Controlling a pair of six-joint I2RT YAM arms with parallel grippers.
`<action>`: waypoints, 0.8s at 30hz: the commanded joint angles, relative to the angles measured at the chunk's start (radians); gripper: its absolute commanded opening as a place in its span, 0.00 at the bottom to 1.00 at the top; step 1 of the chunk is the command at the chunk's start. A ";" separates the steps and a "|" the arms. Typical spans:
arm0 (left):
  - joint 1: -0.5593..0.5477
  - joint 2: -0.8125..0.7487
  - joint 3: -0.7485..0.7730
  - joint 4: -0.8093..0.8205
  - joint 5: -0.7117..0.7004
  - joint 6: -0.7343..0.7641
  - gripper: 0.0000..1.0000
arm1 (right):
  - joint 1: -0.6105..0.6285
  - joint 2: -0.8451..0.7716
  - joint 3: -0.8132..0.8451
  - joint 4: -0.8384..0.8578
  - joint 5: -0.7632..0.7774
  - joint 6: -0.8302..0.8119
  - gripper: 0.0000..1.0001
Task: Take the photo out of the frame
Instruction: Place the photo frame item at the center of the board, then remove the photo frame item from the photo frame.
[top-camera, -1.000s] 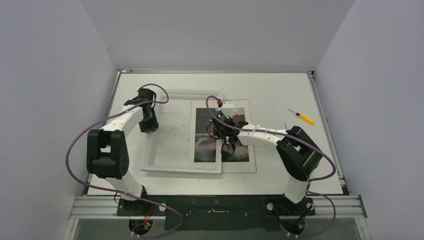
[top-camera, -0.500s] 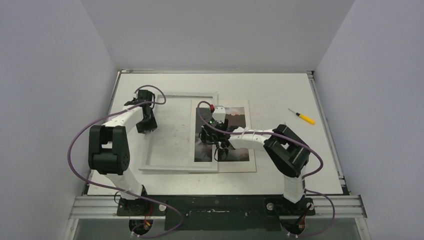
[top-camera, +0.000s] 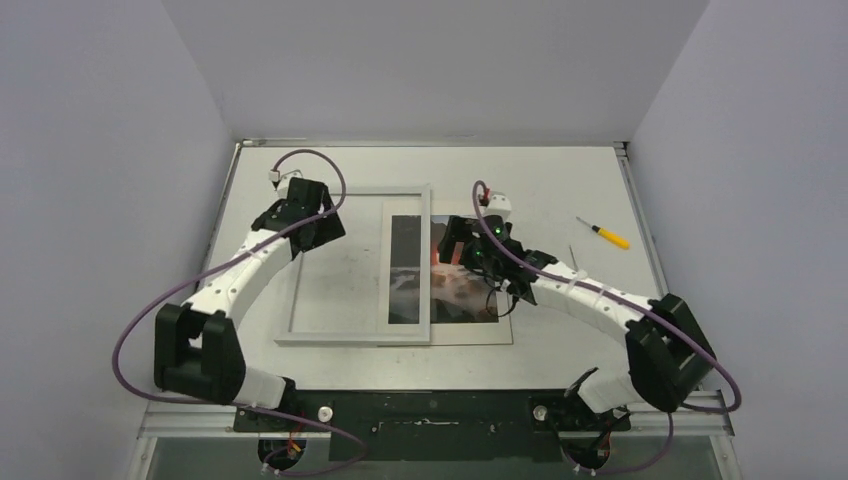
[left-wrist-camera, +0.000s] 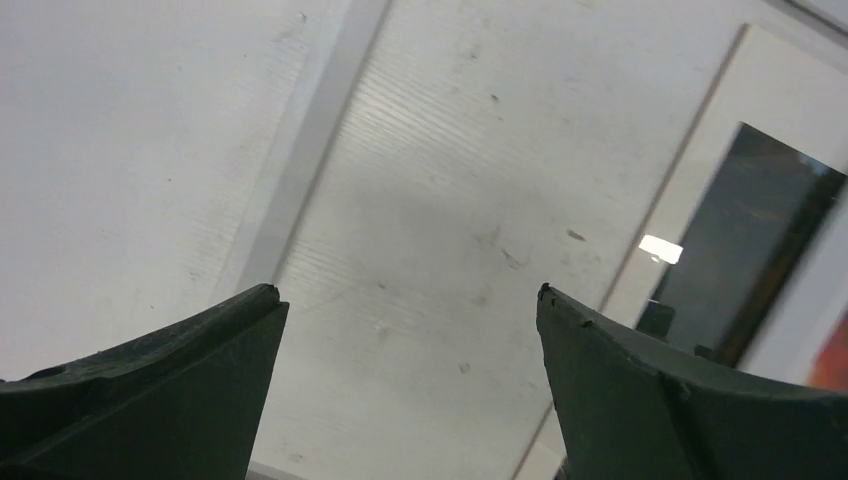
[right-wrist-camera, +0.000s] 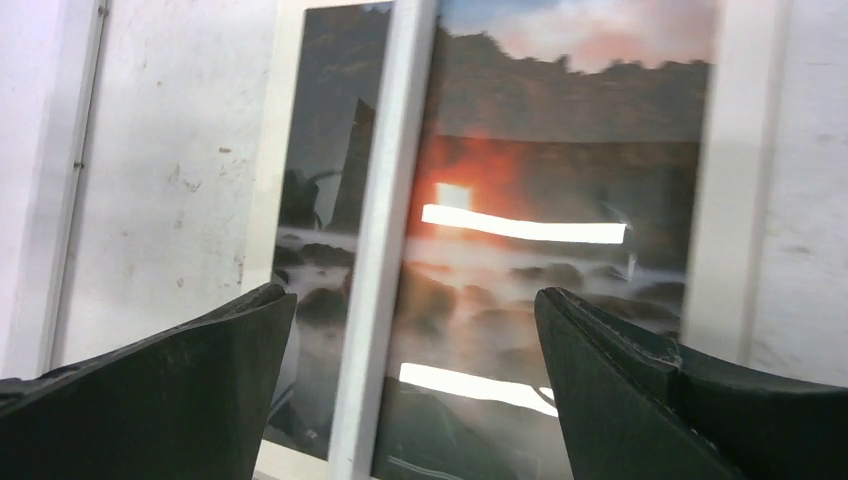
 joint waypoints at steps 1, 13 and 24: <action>-0.057 -0.206 -0.090 0.094 0.027 -0.062 0.96 | -0.090 -0.185 -0.078 -0.041 -0.038 -0.082 0.90; -0.089 -0.629 -0.437 0.414 0.244 -0.119 0.97 | -0.445 -0.427 -0.226 -0.268 -0.284 -0.108 0.90; -0.030 -0.685 -0.549 0.348 0.299 -0.226 0.96 | -0.483 -0.531 -0.258 -0.377 -0.246 -0.119 0.90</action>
